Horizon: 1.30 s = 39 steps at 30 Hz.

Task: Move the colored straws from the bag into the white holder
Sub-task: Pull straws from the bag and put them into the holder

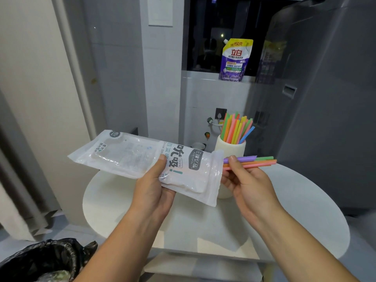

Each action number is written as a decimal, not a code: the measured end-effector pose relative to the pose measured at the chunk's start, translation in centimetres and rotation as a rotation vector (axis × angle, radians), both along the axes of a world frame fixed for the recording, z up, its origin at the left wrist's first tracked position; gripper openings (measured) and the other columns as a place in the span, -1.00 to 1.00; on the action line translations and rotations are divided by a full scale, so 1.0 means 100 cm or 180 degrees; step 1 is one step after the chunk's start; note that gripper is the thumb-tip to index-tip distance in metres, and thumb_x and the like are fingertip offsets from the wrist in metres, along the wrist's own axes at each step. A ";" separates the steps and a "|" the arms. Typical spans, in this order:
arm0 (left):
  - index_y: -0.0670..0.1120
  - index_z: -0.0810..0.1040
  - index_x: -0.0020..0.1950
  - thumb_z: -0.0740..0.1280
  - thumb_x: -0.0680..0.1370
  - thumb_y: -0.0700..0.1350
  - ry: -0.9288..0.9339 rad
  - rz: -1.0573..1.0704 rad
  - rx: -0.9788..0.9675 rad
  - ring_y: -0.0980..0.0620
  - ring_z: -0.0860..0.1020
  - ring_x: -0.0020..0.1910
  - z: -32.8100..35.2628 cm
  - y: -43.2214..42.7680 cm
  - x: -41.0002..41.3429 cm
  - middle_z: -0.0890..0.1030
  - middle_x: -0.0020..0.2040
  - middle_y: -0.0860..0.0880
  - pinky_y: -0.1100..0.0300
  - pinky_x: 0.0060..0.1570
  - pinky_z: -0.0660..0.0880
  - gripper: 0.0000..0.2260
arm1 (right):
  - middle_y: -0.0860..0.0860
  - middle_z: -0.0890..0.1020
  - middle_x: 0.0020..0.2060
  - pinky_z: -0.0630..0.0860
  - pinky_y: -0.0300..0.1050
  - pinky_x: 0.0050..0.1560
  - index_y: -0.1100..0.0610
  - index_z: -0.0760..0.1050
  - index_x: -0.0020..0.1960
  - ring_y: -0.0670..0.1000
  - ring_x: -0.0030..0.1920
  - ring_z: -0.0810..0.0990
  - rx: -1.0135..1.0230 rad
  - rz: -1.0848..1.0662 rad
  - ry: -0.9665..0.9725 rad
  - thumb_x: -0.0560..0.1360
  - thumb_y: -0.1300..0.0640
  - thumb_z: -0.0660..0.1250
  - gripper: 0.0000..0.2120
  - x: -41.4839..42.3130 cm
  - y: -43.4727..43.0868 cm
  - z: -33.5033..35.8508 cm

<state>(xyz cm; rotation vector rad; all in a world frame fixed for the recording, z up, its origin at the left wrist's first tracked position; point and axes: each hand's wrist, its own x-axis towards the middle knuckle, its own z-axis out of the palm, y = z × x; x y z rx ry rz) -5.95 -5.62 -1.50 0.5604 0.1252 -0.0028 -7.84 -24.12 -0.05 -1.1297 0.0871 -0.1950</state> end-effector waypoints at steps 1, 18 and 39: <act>-0.21 0.57 0.36 0.35 0.62 -0.21 0.0054 -0.0006 -0.0012 -0.08 0.74 0.10 -0.001 0.001 0.001 0.74 0.18 -0.17 -0.02 0.01 0.71 -0.69 | 0.10 0.73 -0.21 0.66 -0.17 -0.15 0.23 0.68 -0.05 -0.03 -0.23 0.68 -0.0151 -0.0096 -0.0048 0.59 0.16 0.34 -0.81 0.001 -0.004 0.001; -0.15 0.63 0.18 0.33 0.66 -0.18 0.0409 0.0352 -0.0281 -0.04 0.77 -0.07 -0.004 0.017 0.013 0.79 -0.02 -0.07 -0.07 0.00 0.67 -0.86 | 0.05 0.72 -0.34 0.66 -0.18 -0.16 0.30 0.63 -0.09 0.08 -0.26 0.74 -0.1239 -0.0750 -0.0570 0.56 0.17 0.40 -0.82 0.006 -0.079 0.073; -0.15 0.63 0.22 0.32 0.66 -0.19 0.0361 0.0258 -0.0078 -0.03 0.76 -0.01 -0.006 0.014 0.009 0.78 0.06 -0.07 -0.01 -0.12 0.71 -0.83 | -0.02 0.73 -0.19 0.62 -0.32 -0.25 0.09 0.65 -0.04 -0.07 -0.28 0.74 -0.2839 -0.1425 -0.1362 0.53 0.09 0.44 -0.93 -0.008 -0.094 0.132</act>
